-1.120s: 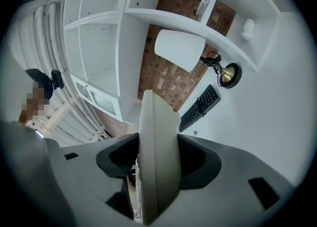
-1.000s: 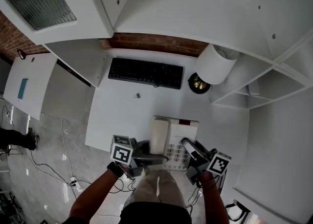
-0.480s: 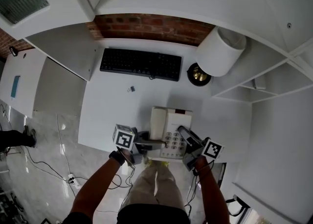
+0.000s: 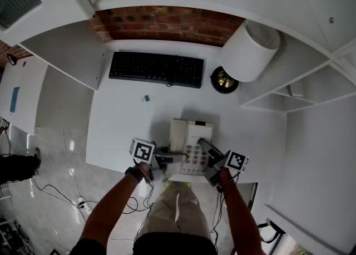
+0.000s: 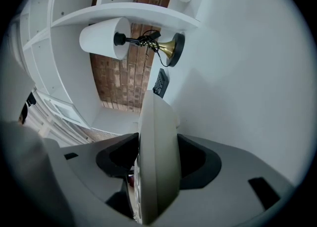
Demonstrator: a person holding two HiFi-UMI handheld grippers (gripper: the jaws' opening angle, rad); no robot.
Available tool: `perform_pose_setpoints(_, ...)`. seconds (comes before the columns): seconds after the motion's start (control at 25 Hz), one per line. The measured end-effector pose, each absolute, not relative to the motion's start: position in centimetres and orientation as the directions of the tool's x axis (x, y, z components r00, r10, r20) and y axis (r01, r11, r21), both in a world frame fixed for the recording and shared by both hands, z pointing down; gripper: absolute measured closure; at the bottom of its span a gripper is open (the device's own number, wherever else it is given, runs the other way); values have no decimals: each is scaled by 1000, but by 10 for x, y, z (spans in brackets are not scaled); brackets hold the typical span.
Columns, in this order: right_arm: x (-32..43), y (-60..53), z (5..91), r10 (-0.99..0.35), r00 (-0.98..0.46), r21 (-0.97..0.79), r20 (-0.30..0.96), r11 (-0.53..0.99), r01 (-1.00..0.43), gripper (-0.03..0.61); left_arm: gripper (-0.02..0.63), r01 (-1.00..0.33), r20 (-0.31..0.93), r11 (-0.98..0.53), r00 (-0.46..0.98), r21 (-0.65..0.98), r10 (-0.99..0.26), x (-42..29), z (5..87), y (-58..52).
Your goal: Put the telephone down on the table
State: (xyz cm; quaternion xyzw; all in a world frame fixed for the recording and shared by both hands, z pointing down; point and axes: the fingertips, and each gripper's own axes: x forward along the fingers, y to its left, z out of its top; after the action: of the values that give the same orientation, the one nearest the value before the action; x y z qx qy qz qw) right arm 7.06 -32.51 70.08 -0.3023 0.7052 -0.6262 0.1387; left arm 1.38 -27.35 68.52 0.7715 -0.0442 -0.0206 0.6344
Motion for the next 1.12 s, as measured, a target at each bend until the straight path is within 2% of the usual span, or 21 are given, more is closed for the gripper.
perform_pose_setpoints(0.28, 72, -326, 719, -585, -780, -961, 223, 5, -278, 347, 192, -40, 30, -103, 995, 994, -100, 12, 699, -273)
perform_pose_setpoints(0.56, 84, -322, 732, -541, -761, -914, 358, -38, -403, 345, 189, -8, 4, -39, 995, 999, -104, 19, 696, -269)
perform_pose_setpoints(0.72, 78, -323, 722, -575, -753, -924, 319, -12, -383, 336, 189, -3, 3, -6, 995, 1000, -103, 23, 694, -265)
perform_pose_setpoints(0.96, 83, -322, 720, -602, -714, -885, 357, 26, -465, 328, 190, -69, 58, -101, 992, 993, -109, 18, 704, -267)
perform_pose_setpoints(1.12, 94, -322, 717, -626, -639, -745, 446, 136, -653, 323, 192, -104, 92, -144, 992, 984, -89, 23, 705, -263)
